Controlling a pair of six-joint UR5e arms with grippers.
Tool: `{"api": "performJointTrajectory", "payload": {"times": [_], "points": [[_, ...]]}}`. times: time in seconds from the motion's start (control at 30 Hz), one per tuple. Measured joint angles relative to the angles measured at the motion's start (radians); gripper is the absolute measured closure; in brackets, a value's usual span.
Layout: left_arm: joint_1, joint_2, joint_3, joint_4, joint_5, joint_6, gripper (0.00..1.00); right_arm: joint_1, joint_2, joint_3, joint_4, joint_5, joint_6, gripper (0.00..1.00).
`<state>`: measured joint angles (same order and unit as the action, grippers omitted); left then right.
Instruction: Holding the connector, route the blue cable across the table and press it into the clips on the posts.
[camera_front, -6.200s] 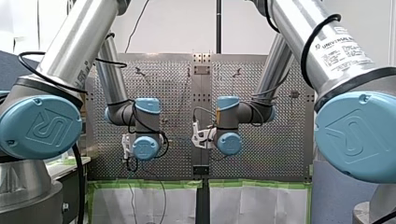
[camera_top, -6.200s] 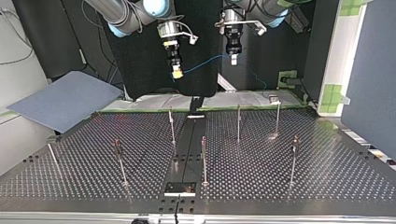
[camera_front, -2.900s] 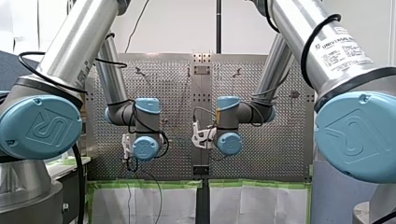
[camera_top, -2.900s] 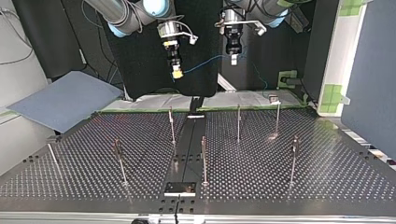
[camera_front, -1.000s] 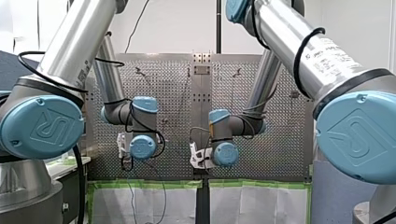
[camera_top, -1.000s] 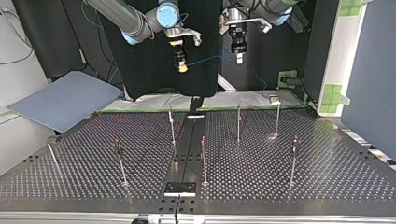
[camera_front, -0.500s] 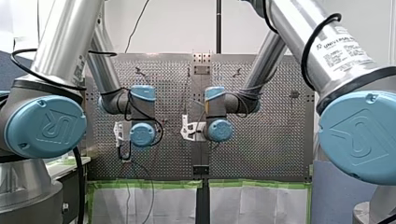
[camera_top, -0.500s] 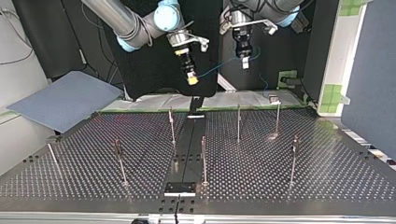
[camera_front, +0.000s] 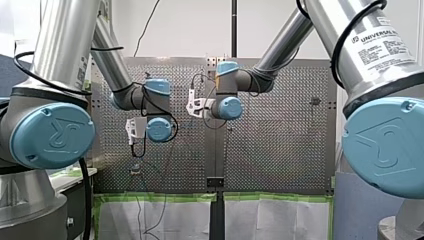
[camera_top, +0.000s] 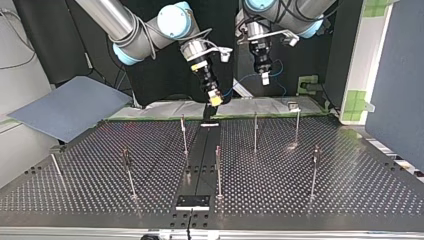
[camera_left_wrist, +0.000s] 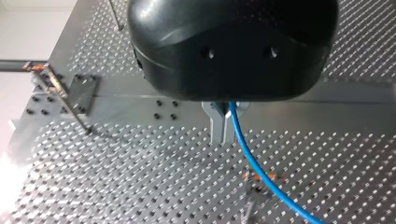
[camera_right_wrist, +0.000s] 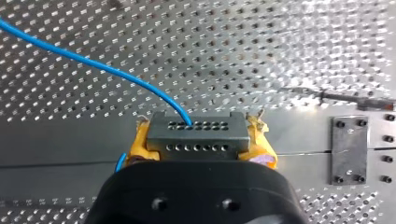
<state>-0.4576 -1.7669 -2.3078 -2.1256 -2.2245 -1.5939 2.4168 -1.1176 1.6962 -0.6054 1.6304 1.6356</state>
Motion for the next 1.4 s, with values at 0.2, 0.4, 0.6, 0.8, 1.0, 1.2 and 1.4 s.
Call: {"api": "performJointTrajectory", "payload": {"times": [0.2, 0.4, 0.6, 0.8, 1.0, 1.2, 1.4], "points": [[0.028, 0.034, 0.030, -0.033, -0.025, -0.003, 1.00, -0.001, 0.017, -0.031, 0.035, -0.016, 0.019, 1.00], [0.058, 0.041, 0.072, -0.079, -0.031, -0.004, 1.00, 0.000, 0.033, -0.078, 0.069, -0.043, 0.022, 1.00], [0.096, 0.047, 0.087, -0.118, -0.028, -0.005, 1.00, 0.001, 0.035, -0.129, 0.119, -0.070, 0.028, 1.00], [0.152, 0.077, 0.089, -0.147, -0.014, -0.010, 1.00, 0.001, 0.035, -0.181, 0.160, -0.082, 0.041, 1.00], [0.192, 0.127, 0.098, -0.161, -0.003, -0.017, 1.00, 0.003, 0.036, -0.234, 0.197, -0.105, 0.044, 1.00], [0.206, 0.173, 0.127, -0.202, 0.023, -0.017, 1.00, 0.014, 0.036, -0.287, 0.249, -0.119, 0.042, 1.00], [0.223, 0.186, 0.152, -0.255, 0.032, -0.021, 1.00, 0.036, 0.037, -0.338, 0.300, -0.125, 0.038, 1.00]]}}
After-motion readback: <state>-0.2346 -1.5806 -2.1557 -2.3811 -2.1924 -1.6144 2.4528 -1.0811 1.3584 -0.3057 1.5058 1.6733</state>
